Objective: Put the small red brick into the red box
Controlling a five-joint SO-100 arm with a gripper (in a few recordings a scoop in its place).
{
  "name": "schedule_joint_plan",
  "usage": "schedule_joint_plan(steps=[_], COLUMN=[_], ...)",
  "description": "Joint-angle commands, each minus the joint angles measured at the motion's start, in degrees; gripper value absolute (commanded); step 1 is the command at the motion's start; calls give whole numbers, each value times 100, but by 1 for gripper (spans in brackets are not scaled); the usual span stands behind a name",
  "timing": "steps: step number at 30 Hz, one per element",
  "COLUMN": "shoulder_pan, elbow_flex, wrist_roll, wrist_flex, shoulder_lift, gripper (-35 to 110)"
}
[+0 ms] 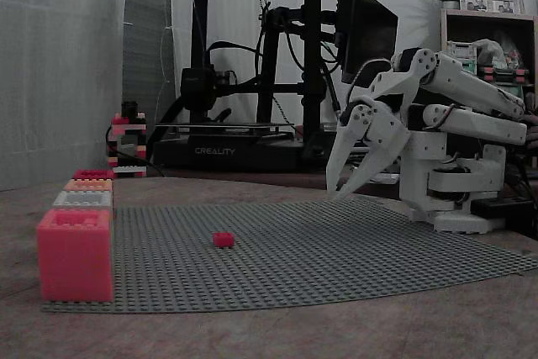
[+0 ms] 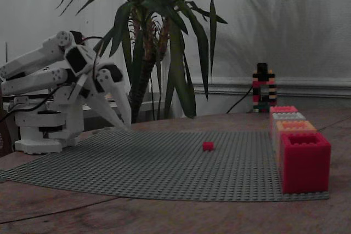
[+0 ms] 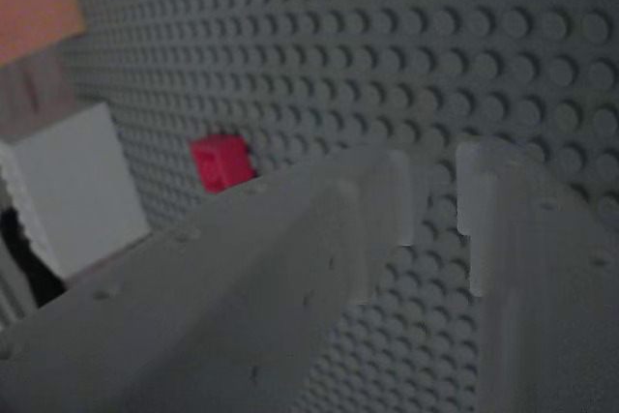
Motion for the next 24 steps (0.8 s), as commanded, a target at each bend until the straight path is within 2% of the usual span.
schedule_joint_plan(steps=[1,19,24], shoulder_pan=[-44,-44,-18], elbow_flex=[-35,-79,-1055], wrist_roll=[18,-35,-299], wrist_flex=[132,18,-562], shoulder_lift=[62,26,-1318], gripper=[0,0,5])
